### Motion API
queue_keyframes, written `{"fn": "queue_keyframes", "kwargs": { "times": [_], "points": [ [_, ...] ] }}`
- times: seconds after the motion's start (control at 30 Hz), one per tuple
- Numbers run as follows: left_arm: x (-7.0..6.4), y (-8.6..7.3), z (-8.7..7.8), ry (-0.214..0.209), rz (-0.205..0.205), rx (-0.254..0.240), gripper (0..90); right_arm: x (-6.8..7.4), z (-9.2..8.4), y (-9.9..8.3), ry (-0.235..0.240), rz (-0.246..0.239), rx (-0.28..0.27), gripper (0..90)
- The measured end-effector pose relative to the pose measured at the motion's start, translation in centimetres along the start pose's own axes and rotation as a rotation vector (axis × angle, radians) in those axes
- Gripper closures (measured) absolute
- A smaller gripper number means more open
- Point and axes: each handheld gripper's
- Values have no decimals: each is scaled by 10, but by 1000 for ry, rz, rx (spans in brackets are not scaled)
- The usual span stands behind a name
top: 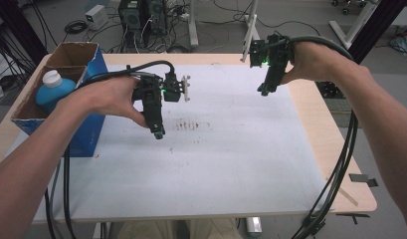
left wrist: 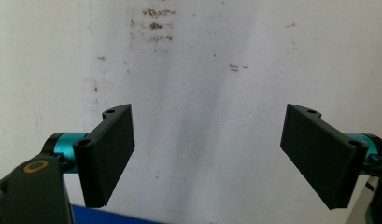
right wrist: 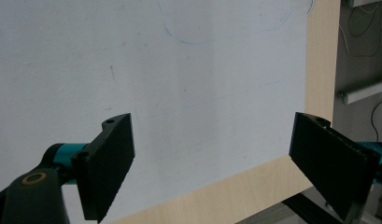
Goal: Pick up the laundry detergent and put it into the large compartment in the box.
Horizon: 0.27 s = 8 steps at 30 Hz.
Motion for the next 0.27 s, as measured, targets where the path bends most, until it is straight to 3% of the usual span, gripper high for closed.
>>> {"fn": "queue_keyframes", "kwargs": {
  "times": [0.27],
  "points": [
    [0,-1,0,-3,0,12,178,0,-1,0,0,2,0,134]
  ]
}}
Point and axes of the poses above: each handheld gripper's, and its own axes: z roughly forward along the jaws, y roughly out of its top, x roughly to its left
